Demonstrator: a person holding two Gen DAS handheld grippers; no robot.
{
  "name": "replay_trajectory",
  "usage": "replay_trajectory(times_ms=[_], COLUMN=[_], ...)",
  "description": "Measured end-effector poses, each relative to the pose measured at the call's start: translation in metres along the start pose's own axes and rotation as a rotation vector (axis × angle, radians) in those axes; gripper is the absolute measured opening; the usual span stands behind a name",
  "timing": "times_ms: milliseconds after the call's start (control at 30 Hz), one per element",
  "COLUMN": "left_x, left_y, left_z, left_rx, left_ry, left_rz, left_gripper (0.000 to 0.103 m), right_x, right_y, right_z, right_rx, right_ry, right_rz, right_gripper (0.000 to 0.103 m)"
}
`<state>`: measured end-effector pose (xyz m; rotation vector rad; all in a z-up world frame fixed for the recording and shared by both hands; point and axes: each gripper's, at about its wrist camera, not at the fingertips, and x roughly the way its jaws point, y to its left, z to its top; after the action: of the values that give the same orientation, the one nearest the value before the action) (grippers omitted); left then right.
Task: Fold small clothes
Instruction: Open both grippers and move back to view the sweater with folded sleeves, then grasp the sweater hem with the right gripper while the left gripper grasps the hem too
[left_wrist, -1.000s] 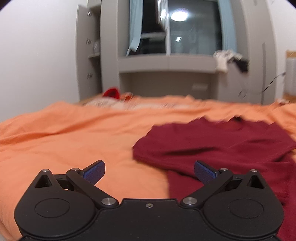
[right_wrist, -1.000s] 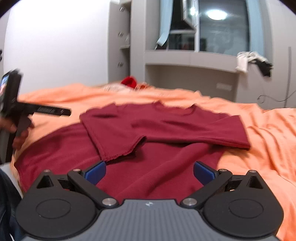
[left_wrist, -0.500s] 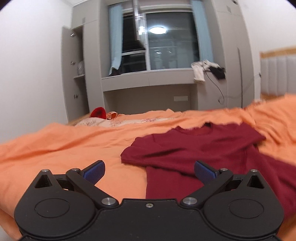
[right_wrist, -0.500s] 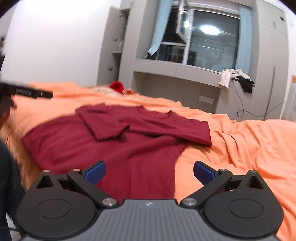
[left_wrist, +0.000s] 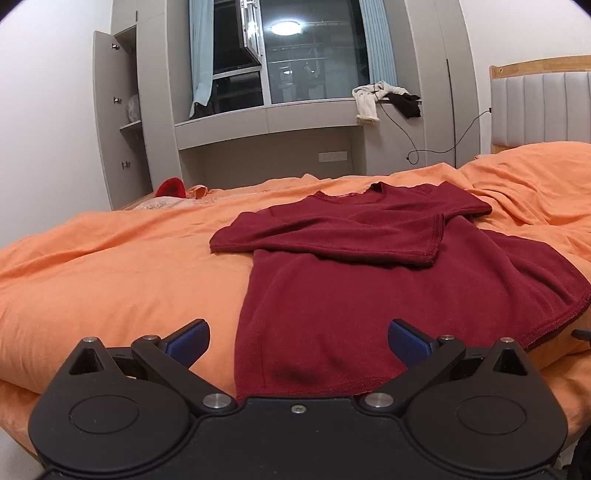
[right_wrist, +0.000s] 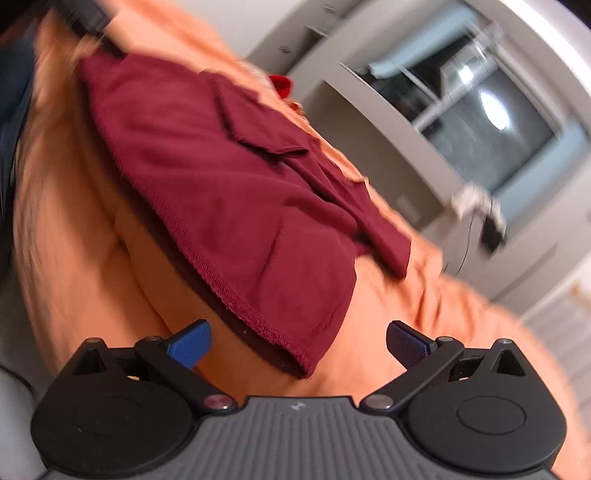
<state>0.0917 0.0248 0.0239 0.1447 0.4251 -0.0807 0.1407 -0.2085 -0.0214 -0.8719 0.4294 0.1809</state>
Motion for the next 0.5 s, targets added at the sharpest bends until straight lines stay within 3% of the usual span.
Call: replay_trajectory(times_ms=[100,233,500], left_x=[0.004,0.006,0.01], left_y=[0.002,0.007,0.011], left_z=[-0.003,-0.003,-0.003], left_rx=[-0.019,-0.04,-0.067], left_ry=[0.032,0.053,0.077], left_rz=[0.004,0.005,0.004], left_gripper=[0.102,0.102,0.102], right_x=[0.008,0.017,0.02], right_y=[0.019,0.037,0.05], right_z=[-0.003,-0.007,-0.009], right_rx=[-0.158,-0.275,-0.307], right_ry=[-0.029,-0.077,-0.126], right_rz=[-0.051,-0.119,-0.172], right_gripper=[0.103,0.103,0.101])
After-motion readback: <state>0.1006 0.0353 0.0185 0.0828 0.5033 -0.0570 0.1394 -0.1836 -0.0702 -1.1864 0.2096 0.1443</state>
